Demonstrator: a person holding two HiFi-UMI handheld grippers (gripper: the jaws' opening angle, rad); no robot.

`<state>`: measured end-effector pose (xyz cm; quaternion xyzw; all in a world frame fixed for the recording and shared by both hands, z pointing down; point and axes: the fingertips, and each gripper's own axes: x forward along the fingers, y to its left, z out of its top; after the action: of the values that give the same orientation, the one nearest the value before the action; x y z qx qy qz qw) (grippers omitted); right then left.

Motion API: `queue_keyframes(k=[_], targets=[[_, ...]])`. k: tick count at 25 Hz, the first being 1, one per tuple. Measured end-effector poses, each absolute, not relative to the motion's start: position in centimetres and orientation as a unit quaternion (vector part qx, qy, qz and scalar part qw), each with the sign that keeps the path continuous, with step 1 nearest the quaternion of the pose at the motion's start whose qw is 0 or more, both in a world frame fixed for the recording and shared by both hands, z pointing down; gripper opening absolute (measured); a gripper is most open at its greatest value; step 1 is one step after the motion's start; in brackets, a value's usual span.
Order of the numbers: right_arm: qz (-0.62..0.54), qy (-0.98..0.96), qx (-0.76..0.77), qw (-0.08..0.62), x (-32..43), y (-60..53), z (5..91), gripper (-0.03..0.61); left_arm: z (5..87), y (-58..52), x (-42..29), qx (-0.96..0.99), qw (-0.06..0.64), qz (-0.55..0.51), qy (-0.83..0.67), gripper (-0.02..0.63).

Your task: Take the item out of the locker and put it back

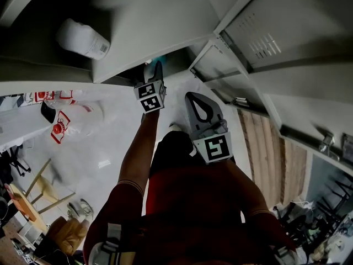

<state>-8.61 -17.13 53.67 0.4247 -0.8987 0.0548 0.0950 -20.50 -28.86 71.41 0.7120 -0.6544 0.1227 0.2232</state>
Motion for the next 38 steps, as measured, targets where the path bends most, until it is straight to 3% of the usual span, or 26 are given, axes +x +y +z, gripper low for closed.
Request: queue_keyframes(k=[10,20,24,38], targets=[[0.062,-0.893,0.432,0.111,-8.0,-16.4,54.7,-0.003,71.5,-30.8,-20.6,0.727,0.21,0.1,-0.646,0.244],[0.064,-0.894,0.429,0.113,-8.1,-16.0,54.8,-0.003,71.2,-30.5,-20.8,0.729,0.212,0.1,-0.643,0.076],[0.066,-0.893,0.43,0.114,-8.1,-15.9,54.8,-0.003,71.2,-30.3,-20.7,0.73,0.214,0.102,-0.641,0.049],[0.071,-0.895,0.425,0.114,-8.3,-15.3,54.6,-0.003,70.4,-29.2,-20.1,0.725,0.281,0.027,-0.628,0.046]])
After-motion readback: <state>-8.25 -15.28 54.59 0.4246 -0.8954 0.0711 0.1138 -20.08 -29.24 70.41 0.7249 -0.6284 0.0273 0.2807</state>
